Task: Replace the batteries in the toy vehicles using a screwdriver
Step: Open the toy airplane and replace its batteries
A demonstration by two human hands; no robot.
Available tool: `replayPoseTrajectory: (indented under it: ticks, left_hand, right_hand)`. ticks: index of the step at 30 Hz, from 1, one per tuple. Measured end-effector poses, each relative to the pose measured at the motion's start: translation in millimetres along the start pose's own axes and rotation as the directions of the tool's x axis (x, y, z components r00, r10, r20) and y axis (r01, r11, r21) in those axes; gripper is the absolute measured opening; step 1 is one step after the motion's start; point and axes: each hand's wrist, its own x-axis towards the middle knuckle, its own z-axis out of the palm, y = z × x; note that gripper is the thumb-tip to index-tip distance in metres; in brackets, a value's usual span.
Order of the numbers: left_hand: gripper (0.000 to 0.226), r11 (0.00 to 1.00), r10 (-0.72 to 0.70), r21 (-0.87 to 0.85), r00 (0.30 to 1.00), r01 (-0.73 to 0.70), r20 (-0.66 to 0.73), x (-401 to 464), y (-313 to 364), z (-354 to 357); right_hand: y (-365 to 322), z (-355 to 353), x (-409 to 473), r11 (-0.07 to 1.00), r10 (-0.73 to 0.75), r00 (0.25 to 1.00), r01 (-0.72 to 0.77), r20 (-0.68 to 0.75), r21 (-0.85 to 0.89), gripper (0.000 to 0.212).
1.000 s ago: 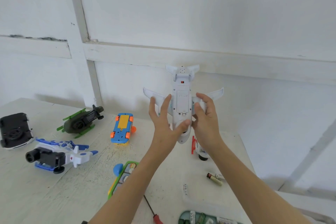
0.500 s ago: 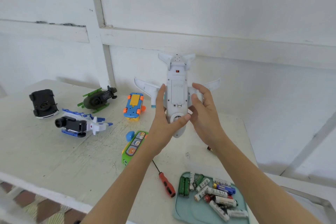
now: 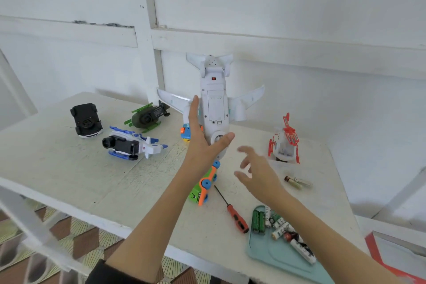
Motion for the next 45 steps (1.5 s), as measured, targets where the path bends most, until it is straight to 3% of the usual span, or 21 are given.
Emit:
replayPoseTrajectory:
  ticks: [3,8,16,23,26,29,34,38,42,45]
  left_hand:
    - [0.096,1.000,0.014,0.008,1.000,-0.014,0.005,2,-2,2]
    - [0.091,0.999,0.021,-0.026,0.999,-0.020,0.047,6,-7,6]
    - [0.089,0.996,0.050,-0.069,0.998,-0.047,0.044,14,-11,14]
    - [0.091,0.994,0.036,-0.106,0.998,-0.030,0.060,20,-14,16]
    - [0.089,0.994,0.051,-0.100,0.997,-0.046,0.050,25,-13,17]
    - [0.091,0.994,0.068,-0.094,0.997,-0.065,0.036,31,-12,18]
    - [0.089,0.991,0.099,-0.092,0.995,-0.097,0.020,42,-9,20]
    - [0.084,0.990,0.117,-0.079,0.993,-0.116,0.014,50,-11,22]
    - [0.085,0.990,0.129,-0.063,0.991,-0.128,0.019,56,-20,21]
    - [0.088,0.993,0.117,-0.036,0.992,-0.116,0.046,57,-26,17]
  right_hand:
    - [1,9,-4,0.968,0.041,0.962,0.029,0.271,-0.249,0.067]
    - [1,21,-14,0.879,0.059,0.918,0.138,0.391,-0.456,0.065]
    - [5,32,-27,0.801,0.025,0.883,0.263,0.468,-0.538,0.059]
    - [0,21,-16,0.852,-0.023,0.954,0.176,0.300,-0.492,0.029]
    - [-4,-2,-6,0.906,-0.020,0.967,0.125,0.253,-0.403,0.022]
    - [-7,-33,3,0.981,0.017,0.979,0.023,0.202,-0.195,0.018]
    - [-10,-84,7,0.999,0.044,0.997,-0.043,0.062,-0.014,0.013]
    - [-15,-108,1,0.969,0.096,0.994,-0.082,-0.048,0.233,0.008]
    - [-14,-119,-2,0.939,0.135,0.979,-0.078,-0.151,0.334,0.007]
    - [-15,-125,-2,0.870,0.215,0.921,-0.031,-0.324,0.492,0.023]
